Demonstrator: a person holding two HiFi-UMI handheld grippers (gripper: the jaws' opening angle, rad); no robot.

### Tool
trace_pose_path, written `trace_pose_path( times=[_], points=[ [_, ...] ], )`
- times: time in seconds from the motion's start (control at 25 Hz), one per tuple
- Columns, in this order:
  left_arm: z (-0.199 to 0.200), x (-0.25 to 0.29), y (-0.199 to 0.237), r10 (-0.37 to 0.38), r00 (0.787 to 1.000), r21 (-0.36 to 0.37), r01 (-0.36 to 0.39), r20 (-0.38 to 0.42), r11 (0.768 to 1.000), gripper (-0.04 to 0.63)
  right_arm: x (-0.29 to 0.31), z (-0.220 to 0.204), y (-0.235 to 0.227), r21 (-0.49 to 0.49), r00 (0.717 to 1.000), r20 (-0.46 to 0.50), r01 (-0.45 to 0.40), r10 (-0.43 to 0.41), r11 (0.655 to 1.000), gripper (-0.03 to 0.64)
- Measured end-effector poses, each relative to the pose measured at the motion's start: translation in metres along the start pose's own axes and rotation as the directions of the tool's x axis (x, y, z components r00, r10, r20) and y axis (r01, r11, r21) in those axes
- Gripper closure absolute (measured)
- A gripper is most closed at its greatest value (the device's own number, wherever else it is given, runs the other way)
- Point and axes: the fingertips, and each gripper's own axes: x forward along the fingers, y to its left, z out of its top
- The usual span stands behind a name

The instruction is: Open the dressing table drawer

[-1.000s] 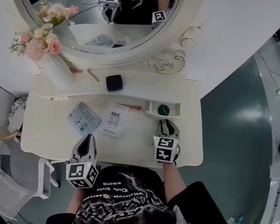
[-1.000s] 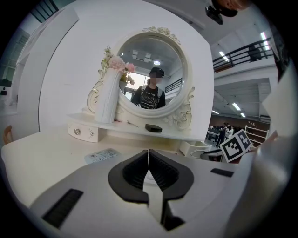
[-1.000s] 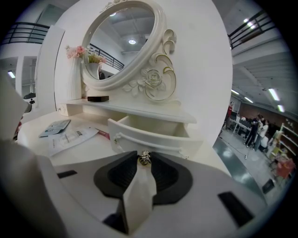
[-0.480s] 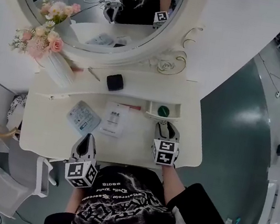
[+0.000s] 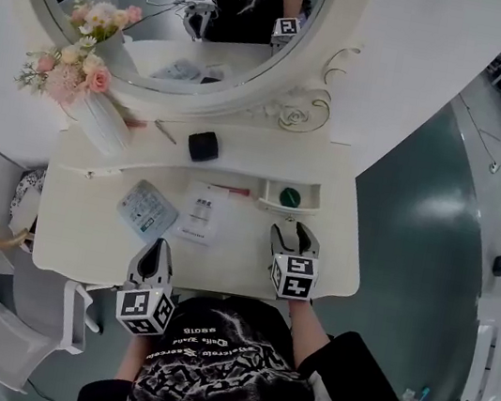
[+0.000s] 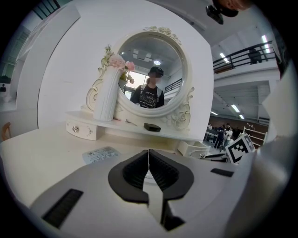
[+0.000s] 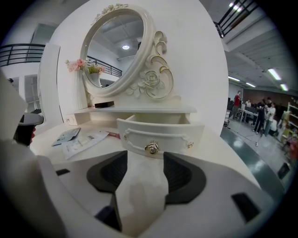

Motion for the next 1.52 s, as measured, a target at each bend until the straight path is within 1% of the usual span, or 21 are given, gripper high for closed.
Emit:
trace_pose_path(
  times=[0.28, 0.48, 0.72, 0.84, 1.0, 1.08, 1.2, 1.28, 1.4, 1.52],
  points=[
    [-0.004, 0.001, -0.003, -0.022, 1.000, -0.002, 0.022, -0.009, 1.000, 0.578, -0.007, -0.005, 0.015, 0.001, 0.999, -0.009, -0.034, 0.034, 0.999, 0.382],
    [-0.006, -0.002, -0.006, -0.037, 0.999, -0.005, 0.037, -0.013, 0.999, 0.578, -0.014, -0.004, 0.022, 0.005, 0.999, 0.003, -0.052, 0.052, 0.999, 0.382],
    [-0.008, -0.005, -0.006, -0.048, 0.999, -0.008, 0.048, -0.016, 0.999, 0.578, -0.020, -0.005, 0.040, 0.000, 0.996, 0.007, -0.094, 0.094, 0.996, 0.382],
    [-0.007, -0.006, -0.005, -0.052, 0.999, -0.005, 0.052, -0.017, 0.999, 0.578, -0.021, -0.005, 0.051, 0.013, 0.992, 0.012, -0.123, 0.122, 0.992, 0.389],
    [-0.008, -0.009, -0.005, -0.052, 0.998, 0.002, 0.052, -0.019, 0.999, 0.577, -0.026, -0.002, 0.069, 0.034, 0.983, 0.043, -0.179, 0.177, 0.983, 0.409],
    [-0.009, -0.009, -0.006, -0.059, 0.998, 0.006, 0.059, -0.023, 0.998, 0.578, -0.027, 0.000, 0.078, 0.019, 0.978, 0.053, -0.201, 0.199, 0.979, 0.436],
    [-0.011, -0.007, -0.010, -0.084, 0.996, 0.040, 0.086, -0.038, 0.996, 0.578, -0.029, 0.001, 0.091, -0.009, 0.968, 0.046, -0.246, 0.247, 0.969, 0.462],
    [-0.012, -0.006, -0.014, -0.095, 0.995, 0.058, 0.097, -0.044, 0.994, 0.578, -0.030, 0.001, 0.100, -0.013, 0.957, 0.034, -0.288, 0.288, 0.957, 0.492],
    [-0.012, -0.006, -0.015, -0.095, 0.995, 0.053, 0.097, -0.040, 0.994, 0.578, -0.032, 0.003, 0.108, -0.032, 0.949, 0.035, -0.314, 0.315, 0.949, 0.542],
    [-0.013, -0.006, -0.012, -0.085, 0.996, 0.040, 0.087, -0.039, 0.995, 0.577, -0.033, 0.005, 0.114, -0.060, 0.945, 0.039, -0.322, 0.325, 0.945, 0.561]
  ],
)
